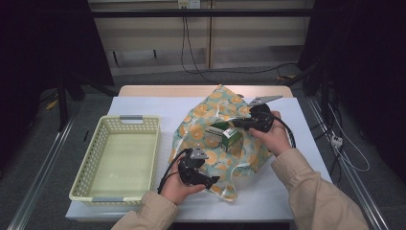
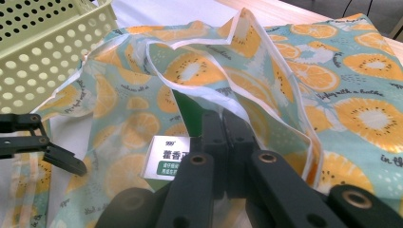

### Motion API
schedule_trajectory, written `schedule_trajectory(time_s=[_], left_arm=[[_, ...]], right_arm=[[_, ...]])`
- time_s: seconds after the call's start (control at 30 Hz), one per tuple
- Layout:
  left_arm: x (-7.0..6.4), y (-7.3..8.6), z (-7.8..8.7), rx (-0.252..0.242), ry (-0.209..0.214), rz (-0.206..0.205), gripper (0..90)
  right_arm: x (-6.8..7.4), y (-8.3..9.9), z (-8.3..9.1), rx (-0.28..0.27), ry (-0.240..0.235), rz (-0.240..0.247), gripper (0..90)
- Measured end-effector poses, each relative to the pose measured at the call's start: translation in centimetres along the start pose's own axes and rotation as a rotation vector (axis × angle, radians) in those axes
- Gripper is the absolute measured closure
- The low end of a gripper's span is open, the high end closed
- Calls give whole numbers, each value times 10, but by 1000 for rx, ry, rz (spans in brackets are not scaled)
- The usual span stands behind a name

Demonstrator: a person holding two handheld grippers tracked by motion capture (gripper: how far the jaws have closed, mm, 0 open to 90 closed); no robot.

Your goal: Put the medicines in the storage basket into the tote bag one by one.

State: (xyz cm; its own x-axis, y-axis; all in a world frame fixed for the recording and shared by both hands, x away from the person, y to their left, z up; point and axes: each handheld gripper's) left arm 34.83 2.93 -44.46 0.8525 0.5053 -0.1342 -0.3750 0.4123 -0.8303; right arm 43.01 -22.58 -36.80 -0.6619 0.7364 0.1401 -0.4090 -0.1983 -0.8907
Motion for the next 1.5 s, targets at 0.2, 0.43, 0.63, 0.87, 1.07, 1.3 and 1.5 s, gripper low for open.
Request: schedule_trajectory(time_s=[0.2,0.43,0.63,0.87,1.07,1.3,1.5], left_arm=[[0,5,-1,18,9,5,173],[1,11,12,28,29,9,157],[2,14,8,32,-12,-16,139],[2,9,-8,-8,-42,-44,166],[8,4,-18,-26,-62,-59,257],[7,-1,-22,-14,-58,-84,373],[6,-5,-24,-3,-61,-84,556]], right_arm=[[1,0,0,-4,-6,4,900],[0,3,0,-9,-8,-1,900],[0,3,-2,-12,-11,-3,900],[2,0,-3,-12,-18,-1,900],[0,0,-5,-10,-25,-8,900],[0,1,-7,-10,-30,-10,900],[-2,1,-7,-9,-31,-11,900]])
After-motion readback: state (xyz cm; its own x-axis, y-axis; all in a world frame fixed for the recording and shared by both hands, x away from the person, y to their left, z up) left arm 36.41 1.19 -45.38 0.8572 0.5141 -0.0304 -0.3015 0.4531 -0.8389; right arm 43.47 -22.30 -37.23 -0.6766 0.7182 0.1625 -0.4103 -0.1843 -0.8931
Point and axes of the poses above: each handheld gripper's, and its own axes: z roughly backward along the jaws, y roughly out of its underside, x roughly to its left, and after that the axes turned 12 degrees about -x, right-handed
